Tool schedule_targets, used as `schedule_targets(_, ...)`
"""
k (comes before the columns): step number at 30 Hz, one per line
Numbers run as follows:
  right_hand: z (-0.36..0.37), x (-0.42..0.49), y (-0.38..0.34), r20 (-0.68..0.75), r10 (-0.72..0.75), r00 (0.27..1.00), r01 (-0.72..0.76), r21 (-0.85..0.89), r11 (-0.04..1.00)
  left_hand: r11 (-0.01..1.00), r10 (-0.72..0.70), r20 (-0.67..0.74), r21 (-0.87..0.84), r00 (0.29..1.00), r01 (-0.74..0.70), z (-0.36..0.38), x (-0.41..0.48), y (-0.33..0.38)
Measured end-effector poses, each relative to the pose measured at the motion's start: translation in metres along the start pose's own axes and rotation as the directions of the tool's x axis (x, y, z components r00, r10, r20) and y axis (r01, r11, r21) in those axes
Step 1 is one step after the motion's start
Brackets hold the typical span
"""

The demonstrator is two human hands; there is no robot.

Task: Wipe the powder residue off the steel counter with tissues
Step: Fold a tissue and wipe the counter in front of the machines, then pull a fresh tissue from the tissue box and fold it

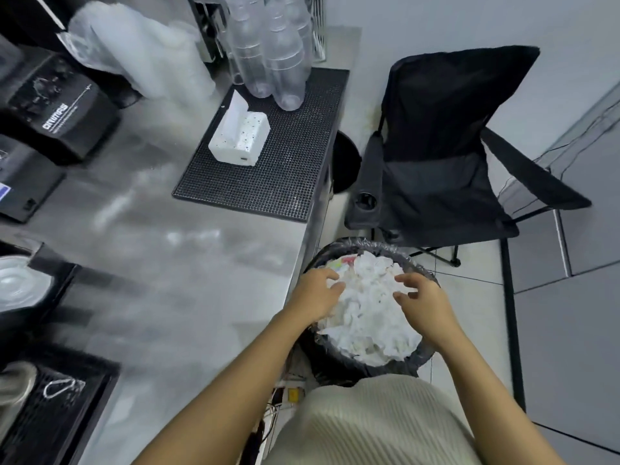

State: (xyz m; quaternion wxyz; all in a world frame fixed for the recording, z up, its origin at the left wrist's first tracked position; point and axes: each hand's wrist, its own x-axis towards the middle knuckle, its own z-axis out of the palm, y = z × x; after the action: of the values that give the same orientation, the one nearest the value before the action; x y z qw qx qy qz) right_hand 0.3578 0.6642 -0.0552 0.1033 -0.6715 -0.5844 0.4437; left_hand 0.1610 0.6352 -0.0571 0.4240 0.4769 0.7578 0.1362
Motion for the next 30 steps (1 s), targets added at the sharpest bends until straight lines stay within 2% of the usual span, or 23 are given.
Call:
schedule_targets(4,0.004,0.003,-0.014,-0.007,-0.084,0.996,0.084,0.02,0.996,0.98,-0.016,-0.075,-0.2,0.997,0.0,-0.025,-0.006,0.006)
schedule_targets(7,0.014,0.005,-0.035,-0.031,-0.195,0.98,0.197,0.105,0.975,0.93,-0.007,-0.17,-0.363,0.985,-0.056,-0.05,-0.014,0.02)
schedule_targets(11,0.027,0.011,-0.08,-0.151,-0.379,0.913,0.406,0.257,0.877,0.858,0.009,-0.323,-0.484,0.946,-0.174,-0.09,-0.019,0.033)
schedule_targets(15,0.041,0.029,-0.125,-0.231,-0.473,0.851,0.526,0.351,0.775,0.8,-0.049,-0.427,-0.558,0.903,-0.221,-0.122,-0.013,0.029)
schedule_targets(20,0.061,0.088,-0.189,-0.179,-0.637,0.75,0.662,0.204,0.722,0.771,-0.156,-0.497,-0.601,0.854,-0.209,-0.147,0.004,0.007)
schedule_targets(26,0.1,0.187,-0.263,0.076,-0.694,0.716,0.698,-0.042,0.715,0.734,-0.263,-0.556,-0.646,0.788,-0.211,-0.161,0.032,-0.013)
schedule_targets(28,0.112,0.206,-0.275,0.105,-0.705,0.702,0.71,-0.024,0.703,0.719,-0.287,-0.559,-0.662,0.778,-0.211,-0.166,0.043,-0.014)
schedule_targets(30,0.123,0.215,-0.279,0.084,-0.69,0.719,0.69,0.026,0.723,0.703,-0.308,-0.565,-0.677,0.766,-0.216,-0.172,0.055,-0.015)
